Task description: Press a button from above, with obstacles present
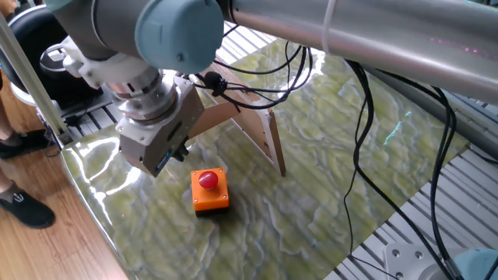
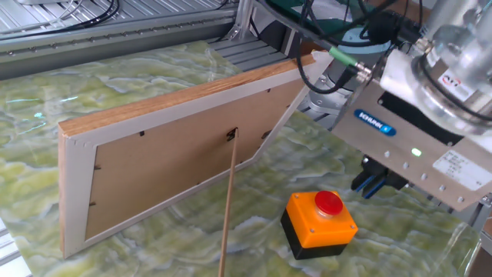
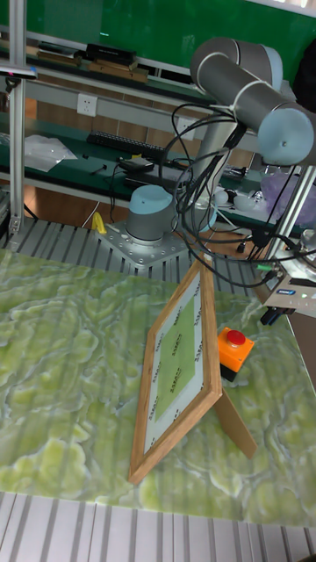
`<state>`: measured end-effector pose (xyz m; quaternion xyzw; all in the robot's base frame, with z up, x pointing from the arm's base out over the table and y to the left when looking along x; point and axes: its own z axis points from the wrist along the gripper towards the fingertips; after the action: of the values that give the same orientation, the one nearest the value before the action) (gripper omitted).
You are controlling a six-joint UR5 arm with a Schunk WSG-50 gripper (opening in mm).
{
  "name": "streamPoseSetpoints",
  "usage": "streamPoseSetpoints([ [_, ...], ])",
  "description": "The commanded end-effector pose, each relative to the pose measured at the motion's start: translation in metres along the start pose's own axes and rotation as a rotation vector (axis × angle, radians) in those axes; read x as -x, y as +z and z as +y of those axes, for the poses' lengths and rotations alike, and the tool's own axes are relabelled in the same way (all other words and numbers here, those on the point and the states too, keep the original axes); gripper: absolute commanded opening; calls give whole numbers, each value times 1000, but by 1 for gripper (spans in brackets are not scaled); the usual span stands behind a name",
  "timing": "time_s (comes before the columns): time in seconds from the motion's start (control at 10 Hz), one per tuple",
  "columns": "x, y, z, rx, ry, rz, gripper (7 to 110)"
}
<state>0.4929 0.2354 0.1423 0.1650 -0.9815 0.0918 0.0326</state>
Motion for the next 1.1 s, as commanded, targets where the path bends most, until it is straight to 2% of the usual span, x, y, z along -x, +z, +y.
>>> streamPoseSetpoints([
  [0.0,8,9,-3,-11,-55,-22,7],
  [0.2,8,15,-8,-32,-153,-16,7],
  [0.4,-3,4,-17,-60,-256,19,7],
  [0.5,-4,-4,-37,-142,-300,33,7],
  [0.6,0,-7,-58,-227,-396,38,7],
  [0.7,0,-6,-56,-221,-552,51,7],
  [0.8,-4,-3,-42,-179,-644,54,7],
  [0.9,1,-2,-33,-163,-751,35,7],
  [1.0,5,-3,-33,-182,-851,26,7],
])
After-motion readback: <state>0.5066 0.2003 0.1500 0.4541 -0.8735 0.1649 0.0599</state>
